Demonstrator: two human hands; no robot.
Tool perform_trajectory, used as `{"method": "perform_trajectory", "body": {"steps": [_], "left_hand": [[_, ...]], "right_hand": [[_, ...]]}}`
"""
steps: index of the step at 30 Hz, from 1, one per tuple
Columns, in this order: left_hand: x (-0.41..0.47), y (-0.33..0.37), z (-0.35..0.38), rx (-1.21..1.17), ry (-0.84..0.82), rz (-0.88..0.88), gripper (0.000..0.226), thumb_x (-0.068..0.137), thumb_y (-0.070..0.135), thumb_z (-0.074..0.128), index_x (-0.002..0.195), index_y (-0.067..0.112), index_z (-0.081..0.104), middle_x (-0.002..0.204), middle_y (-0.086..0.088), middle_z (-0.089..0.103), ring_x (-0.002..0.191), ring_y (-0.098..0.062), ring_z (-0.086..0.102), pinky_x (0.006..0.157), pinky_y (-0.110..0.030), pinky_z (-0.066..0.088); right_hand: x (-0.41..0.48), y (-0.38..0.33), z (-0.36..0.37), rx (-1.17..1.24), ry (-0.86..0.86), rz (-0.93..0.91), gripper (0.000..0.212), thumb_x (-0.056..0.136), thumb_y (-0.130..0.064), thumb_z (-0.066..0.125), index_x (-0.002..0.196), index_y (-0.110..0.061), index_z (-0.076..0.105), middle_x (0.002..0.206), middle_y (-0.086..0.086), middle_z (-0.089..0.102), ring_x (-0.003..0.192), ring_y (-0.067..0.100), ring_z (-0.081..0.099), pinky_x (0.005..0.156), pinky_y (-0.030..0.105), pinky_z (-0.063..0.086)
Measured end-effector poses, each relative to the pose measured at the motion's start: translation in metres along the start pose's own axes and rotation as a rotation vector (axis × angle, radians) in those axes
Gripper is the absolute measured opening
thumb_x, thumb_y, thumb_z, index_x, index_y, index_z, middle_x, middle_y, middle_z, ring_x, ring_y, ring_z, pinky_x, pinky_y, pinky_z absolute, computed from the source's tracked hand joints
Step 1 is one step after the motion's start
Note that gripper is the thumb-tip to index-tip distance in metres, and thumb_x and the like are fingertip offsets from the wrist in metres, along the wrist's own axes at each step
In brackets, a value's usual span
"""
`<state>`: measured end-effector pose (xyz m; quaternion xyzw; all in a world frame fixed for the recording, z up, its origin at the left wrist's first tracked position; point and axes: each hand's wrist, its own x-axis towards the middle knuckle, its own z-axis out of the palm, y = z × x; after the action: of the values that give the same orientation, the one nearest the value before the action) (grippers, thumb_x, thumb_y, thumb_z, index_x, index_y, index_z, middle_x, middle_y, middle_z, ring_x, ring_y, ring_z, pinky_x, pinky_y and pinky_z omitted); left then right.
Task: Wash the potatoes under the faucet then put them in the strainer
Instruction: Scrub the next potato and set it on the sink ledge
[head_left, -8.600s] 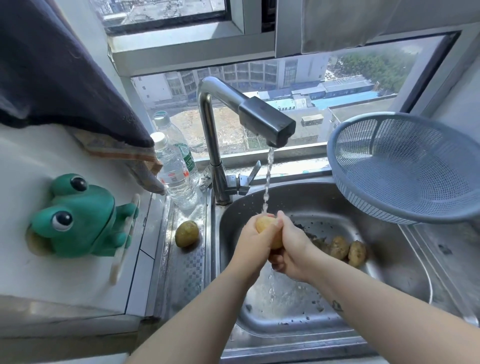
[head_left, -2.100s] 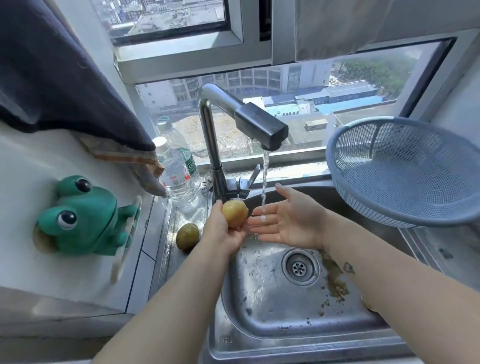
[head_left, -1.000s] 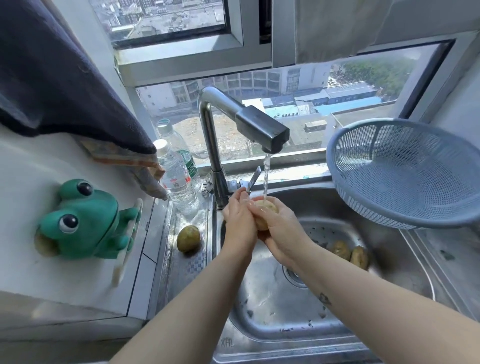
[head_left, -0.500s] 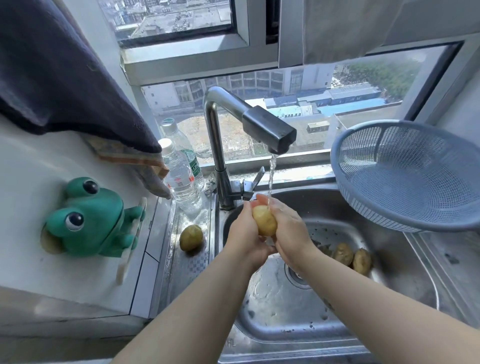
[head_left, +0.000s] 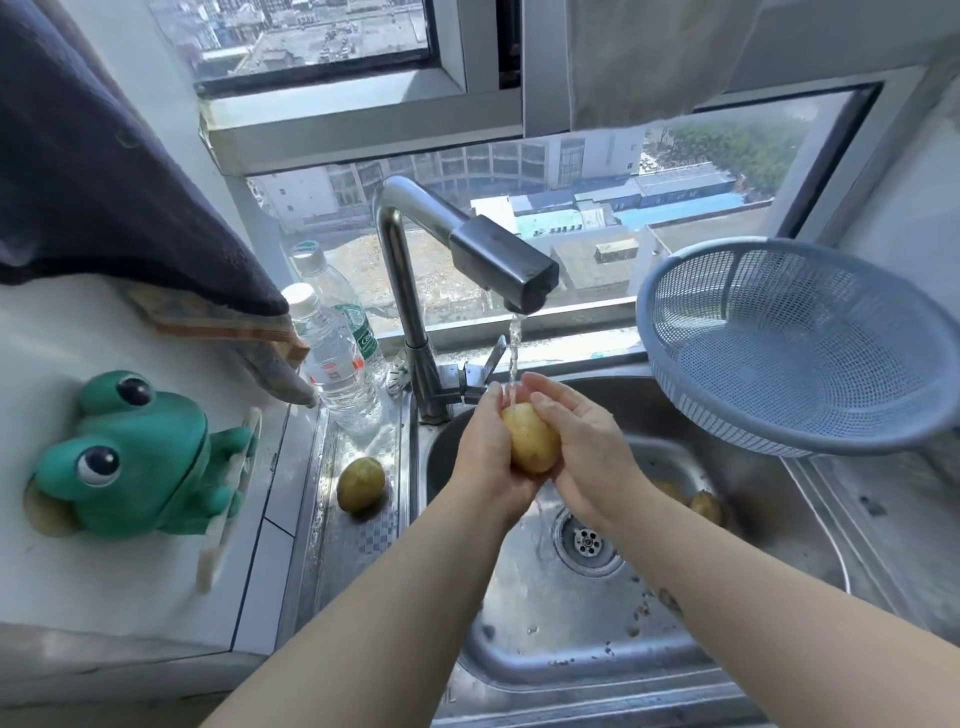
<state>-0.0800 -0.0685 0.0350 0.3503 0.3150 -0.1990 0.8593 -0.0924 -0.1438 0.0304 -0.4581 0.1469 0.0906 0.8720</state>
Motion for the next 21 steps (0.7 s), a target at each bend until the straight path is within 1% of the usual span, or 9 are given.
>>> {"method": "perform_trajectory", "body": {"steps": [3,5,7,9,11,13,16,19,21], "left_hand": [[0.003,0.005,-0.002,-0.016,-0.003,0.114,0.019,0.097,0.032,0.050,0.086,0.020,0.060,0.077,-0.002,0.059,0.070,-0.016,0.061,0.054,-0.025,0.054],[0.003,0.010,-0.003,-0.049,0.023,0.137,0.021,0.099,0.034,0.045,0.090,0.021,0.059,0.079,-0.003,0.055,0.067,-0.018,0.059,0.053,-0.027,0.053],[0.002,0.012,-0.007,-0.039,0.007,0.120,0.026,0.101,0.037,0.039,0.094,0.021,0.058,0.080,-0.004,0.055,0.065,-0.018,0.059,0.056,-0.028,0.052],[0.000,0.011,-0.011,-0.007,-0.013,0.100,0.027,0.102,0.034,0.037,0.090,0.019,0.055,0.072,-0.002,0.056,0.057,-0.015,0.061,0.054,-0.025,0.052],[-0.001,0.009,-0.014,0.023,-0.023,0.073,0.030,0.102,0.033,0.037,0.084,0.017,0.055,0.065,-0.001,0.059,0.055,-0.013,0.063,0.051,-0.023,0.052],[0.000,0.008,-0.016,0.050,-0.043,0.068,0.034,0.102,0.033,0.038,0.083,0.015,0.059,0.069,-0.002,0.064,0.065,-0.015,0.065,0.057,-0.029,0.053],[-0.004,0.007,-0.016,0.072,-0.056,0.121,0.023,0.098,0.026,0.047,0.087,0.014,0.063,0.079,-0.004,0.066,0.074,-0.016,0.064,0.060,-0.030,0.052],[-0.007,-0.007,-0.016,0.154,-0.055,0.222,0.009,0.097,0.017,0.051,0.099,0.017,0.060,0.080,0.000,0.063,0.068,-0.009,0.061,0.051,-0.021,0.048],[-0.008,-0.016,-0.015,0.145,-0.021,0.279,0.015,0.096,0.015,0.054,0.110,0.017,0.056,0.084,0.000,0.063,0.070,-0.008,0.062,0.052,-0.021,0.049]], "right_hand": [[0.003,0.007,0.002,-0.354,-0.062,-0.076,0.029,0.085,-0.009,0.067,0.114,-0.012,0.064,0.108,0.011,0.068,0.100,0.018,0.066,0.092,0.032,0.052],[0.005,0.012,0.002,-0.449,-0.069,-0.065,0.034,0.079,-0.010,0.073,0.112,-0.010,0.063,0.105,0.014,0.068,0.091,0.016,0.066,0.087,0.031,0.054],[0.007,0.016,0.002,-0.446,-0.041,-0.063,0.026,0.077,-0.009,0.074,0.101,-0.010,0.065,0.096,0.014,0.069,0.084,0.017,0.065,0.082,0.033,0.056],[0.009,0.019,0.004,-0.448,-0.023,-0.094,0.015,0.078,-0.011,0.073,0.091,-0.014,0.067,0.086,0.009,0.068,0.079,0.015,0.065,0.076,0.030,0.056],[0.011,0.022,0.007,-0.457,0.001,-0.135,0.004,0.078,-0.019,0.072,0.081,-0.018,0.069,0.079,0.006,0.069,0.078,0.016,0.067,0.075,0.030,0.055],[0.014,0.025,0.011,-0.428,0.028,-0.131,0.013,0.086,-0.022,0.066,0.075,-0.017,0.071,0.075,0.004,0.071,0.079,0.018,0.068,0.078,0.033,0.056],[0.018,0.023,0.017,-0.370,0.143,-0.090,0.032,0.095,-0.023,0.053,0.067,-0.015,0.068,0.065,0.002,0.065,0.069,0.017,0.063,0.068,0.031,0.054],[0.015,0.019,0.016,-0.379,0.163,-0.089,0.034,0.099,-0.027,0.044,0.080,-0.011,0.067,0.073,0.006,0.067,0.069,0.017,0.064,0.065,0.029,0.053],[0.010,0.018,0.015,-0.471,0.135,-0.156,0.033,0.101,-0.027,0.041,0.085,-0.015,0.068,0.081,0.005,0.071,0.078,0.019,0.068,0.072,0.029,0.055]]}}
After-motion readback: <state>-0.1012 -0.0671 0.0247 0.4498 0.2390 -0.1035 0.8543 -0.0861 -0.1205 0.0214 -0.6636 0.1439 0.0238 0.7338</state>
